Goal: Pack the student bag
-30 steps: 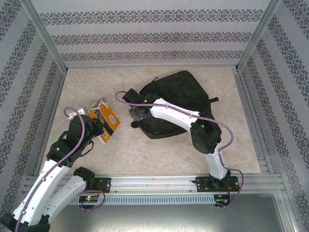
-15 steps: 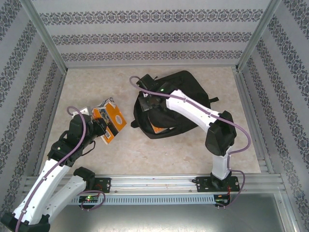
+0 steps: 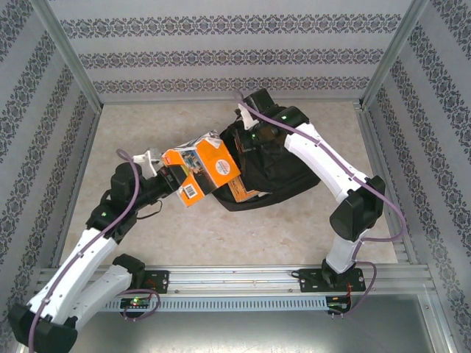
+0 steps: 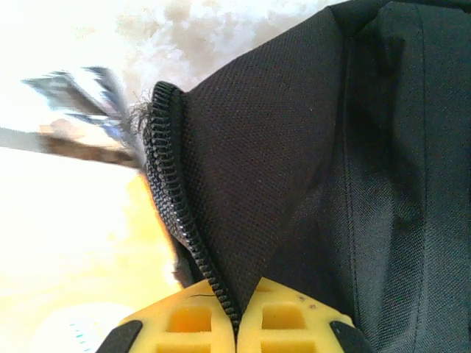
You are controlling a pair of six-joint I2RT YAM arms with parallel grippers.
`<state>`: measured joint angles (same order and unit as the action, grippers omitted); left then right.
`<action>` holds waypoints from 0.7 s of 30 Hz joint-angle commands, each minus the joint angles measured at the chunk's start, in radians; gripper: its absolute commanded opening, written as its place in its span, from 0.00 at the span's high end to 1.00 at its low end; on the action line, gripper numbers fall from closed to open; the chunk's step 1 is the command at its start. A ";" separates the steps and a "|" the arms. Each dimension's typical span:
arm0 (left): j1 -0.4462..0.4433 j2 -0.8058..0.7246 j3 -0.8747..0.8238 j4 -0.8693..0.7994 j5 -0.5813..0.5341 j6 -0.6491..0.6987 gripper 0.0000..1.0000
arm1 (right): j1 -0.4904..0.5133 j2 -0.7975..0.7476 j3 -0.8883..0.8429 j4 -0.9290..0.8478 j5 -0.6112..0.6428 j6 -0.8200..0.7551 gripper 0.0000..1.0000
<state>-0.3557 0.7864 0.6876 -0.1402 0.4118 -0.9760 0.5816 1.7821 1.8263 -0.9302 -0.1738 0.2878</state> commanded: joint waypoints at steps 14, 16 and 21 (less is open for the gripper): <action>0.012 0.334 -0.063 0.566 0.091 -0.173 1.00 | -0.020 -0.087 0.044 -0.025 -0.149 0.041 1.00; 0.003 0.370 -0.061 0.601 0.087 -0.183 1.00 | -0.022 -0.090 0.048 -0.019 -0.151 0.051 1.00; -0.049 0.457 -0.029 0.641 0.064 -0.180 1.00 | -0.027 -0.089 0.068 -0.018 -0.147 0.063 1.00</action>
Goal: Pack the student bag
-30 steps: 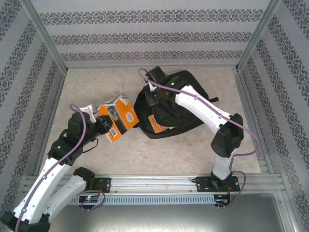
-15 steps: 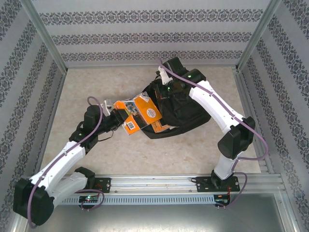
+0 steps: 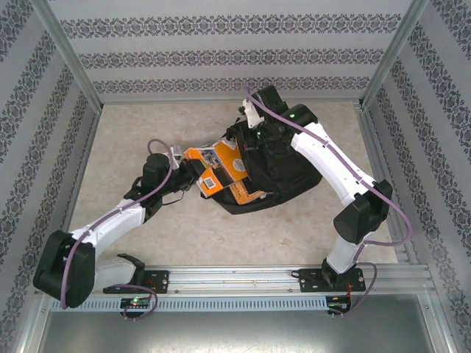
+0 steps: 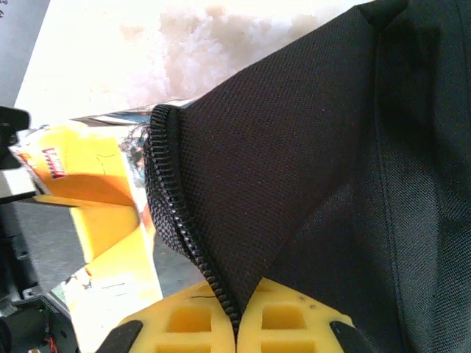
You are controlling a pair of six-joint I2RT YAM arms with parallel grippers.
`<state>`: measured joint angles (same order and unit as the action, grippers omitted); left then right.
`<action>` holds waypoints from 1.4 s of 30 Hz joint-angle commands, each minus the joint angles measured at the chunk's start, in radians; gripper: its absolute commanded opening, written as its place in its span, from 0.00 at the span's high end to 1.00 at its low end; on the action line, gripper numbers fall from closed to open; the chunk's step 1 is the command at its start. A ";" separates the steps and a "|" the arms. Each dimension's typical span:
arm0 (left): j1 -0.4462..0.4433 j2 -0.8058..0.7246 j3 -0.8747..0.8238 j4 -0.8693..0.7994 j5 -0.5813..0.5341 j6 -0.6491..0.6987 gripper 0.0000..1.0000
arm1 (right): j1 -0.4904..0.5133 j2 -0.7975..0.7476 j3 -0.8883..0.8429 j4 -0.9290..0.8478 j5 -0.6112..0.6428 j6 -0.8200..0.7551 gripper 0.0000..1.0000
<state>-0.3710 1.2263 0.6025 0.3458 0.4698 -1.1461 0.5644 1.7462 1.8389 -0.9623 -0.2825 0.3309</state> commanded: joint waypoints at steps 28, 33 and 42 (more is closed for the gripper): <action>-0.286 0.735 0.566 0.376 -0.032 -0.079 0.42 | -0.009 -0.130 -0.127 0.168 -0.046 0.101 1.00; -0.237 0.610 0.464 0.254 -0.029 -0.052 0.25 | -0.023 -0.155 -0.168 0.157 0.024 0.073 1.00; -0.136 0.335 0.262 0.082 0.094 0.005 0.14 | -0.032 -0.166 -0.271 0.187 0.004 0.056 1.00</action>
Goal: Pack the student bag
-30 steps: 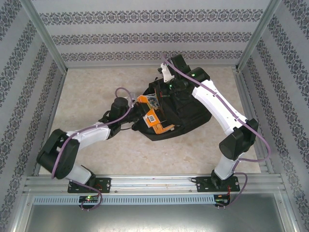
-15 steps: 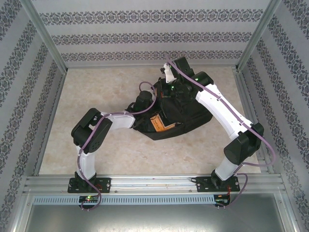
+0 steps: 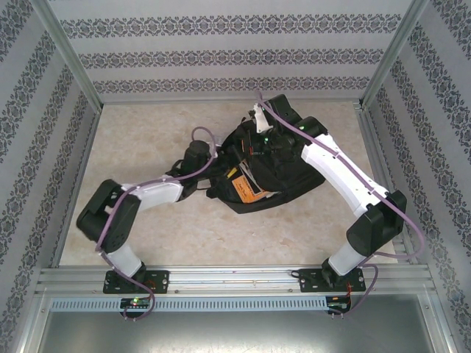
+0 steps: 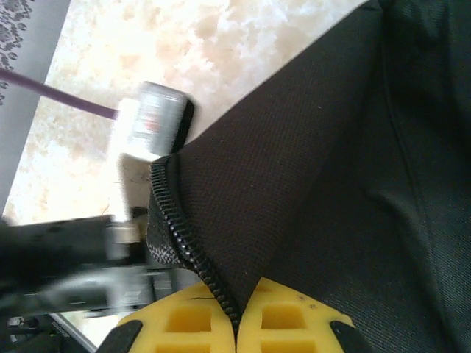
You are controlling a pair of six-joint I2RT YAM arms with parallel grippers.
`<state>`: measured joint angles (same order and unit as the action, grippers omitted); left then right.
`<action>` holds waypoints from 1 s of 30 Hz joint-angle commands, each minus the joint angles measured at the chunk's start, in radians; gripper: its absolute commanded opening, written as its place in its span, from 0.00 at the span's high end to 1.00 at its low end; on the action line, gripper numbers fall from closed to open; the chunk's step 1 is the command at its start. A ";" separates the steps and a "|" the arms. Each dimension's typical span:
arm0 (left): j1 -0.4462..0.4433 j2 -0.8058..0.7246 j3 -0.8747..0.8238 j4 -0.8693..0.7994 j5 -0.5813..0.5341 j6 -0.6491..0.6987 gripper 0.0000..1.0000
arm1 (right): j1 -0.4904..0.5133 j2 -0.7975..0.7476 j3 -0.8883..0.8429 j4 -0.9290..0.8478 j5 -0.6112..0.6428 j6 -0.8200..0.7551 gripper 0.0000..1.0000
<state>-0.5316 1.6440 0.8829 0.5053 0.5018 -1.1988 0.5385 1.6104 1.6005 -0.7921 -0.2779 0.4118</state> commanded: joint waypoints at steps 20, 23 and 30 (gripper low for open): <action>0.232 -0.230 0.063 -0.613 -0.133 0.357 0.39 | 0.186 -0.324 -0.656 0.105 0.116 -0.002 1.00; 0.230 -0.156 0.047 -0.544 -0.084 0.311 0.43 | 0.186 -0.390 -0.723 0.133 0.099 0.001 0.78; 0.157 -0.070 0.153 -0.519 -0.047 0.370 0.37 | 0.004 -0.624 -0.803 0.246 0.011 0.102 0.33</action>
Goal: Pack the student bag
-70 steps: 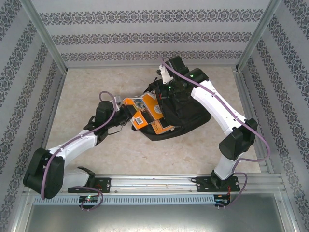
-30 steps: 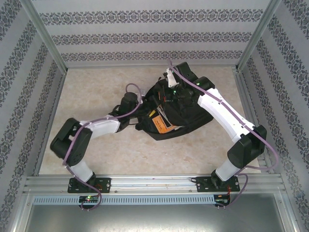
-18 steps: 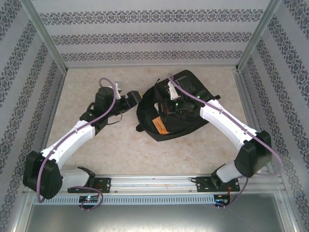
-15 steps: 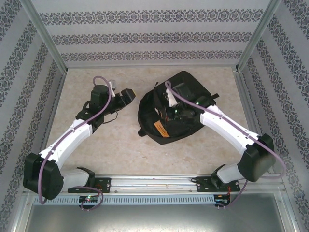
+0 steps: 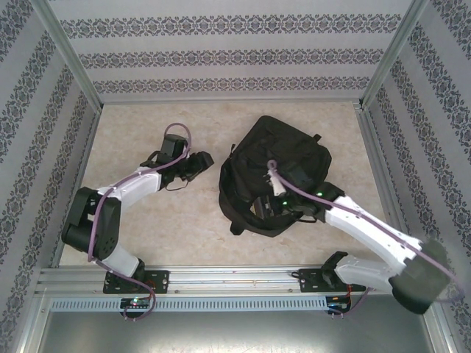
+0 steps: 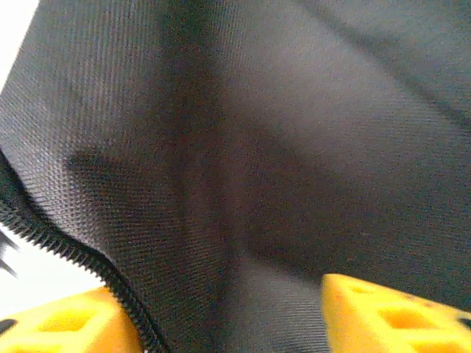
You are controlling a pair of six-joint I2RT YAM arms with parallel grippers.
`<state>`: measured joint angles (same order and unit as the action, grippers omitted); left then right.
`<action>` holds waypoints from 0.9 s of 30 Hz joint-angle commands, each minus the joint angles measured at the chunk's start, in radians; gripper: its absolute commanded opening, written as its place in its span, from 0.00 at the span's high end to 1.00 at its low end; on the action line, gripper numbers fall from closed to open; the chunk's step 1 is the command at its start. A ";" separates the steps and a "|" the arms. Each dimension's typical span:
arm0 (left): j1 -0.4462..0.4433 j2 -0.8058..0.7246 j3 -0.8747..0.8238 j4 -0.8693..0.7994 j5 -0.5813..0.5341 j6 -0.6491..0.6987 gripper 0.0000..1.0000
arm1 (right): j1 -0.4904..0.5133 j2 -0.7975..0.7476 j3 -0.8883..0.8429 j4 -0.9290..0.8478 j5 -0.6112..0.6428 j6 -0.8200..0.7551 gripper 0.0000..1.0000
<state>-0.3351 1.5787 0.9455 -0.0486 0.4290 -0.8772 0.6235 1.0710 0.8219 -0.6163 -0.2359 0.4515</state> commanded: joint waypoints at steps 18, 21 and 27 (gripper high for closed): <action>-0.108 0.362 0.672 -0.484 -0.138 0.392 0.27 | -0.242 -0.017 0.063 0.030 0.094 0.129 0.48; -0.117 0.393 0.704 -0.495 -0.122 0.409 0.27 | -0.239 -0.004 0.069 0.037 0.083 0.138 0.51; -0.128 0.437 0.736 -0.498 -0.133 0.414 0.30 | -0.238 0.015 0.057 0.063 0.042 0.143 0.55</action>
<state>-0.4515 2.0006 1.6459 -0.5163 0.3119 -0.4942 0.3756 1.0779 0.8684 -0.5762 -0.1715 0.5785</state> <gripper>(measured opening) 0.702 0.457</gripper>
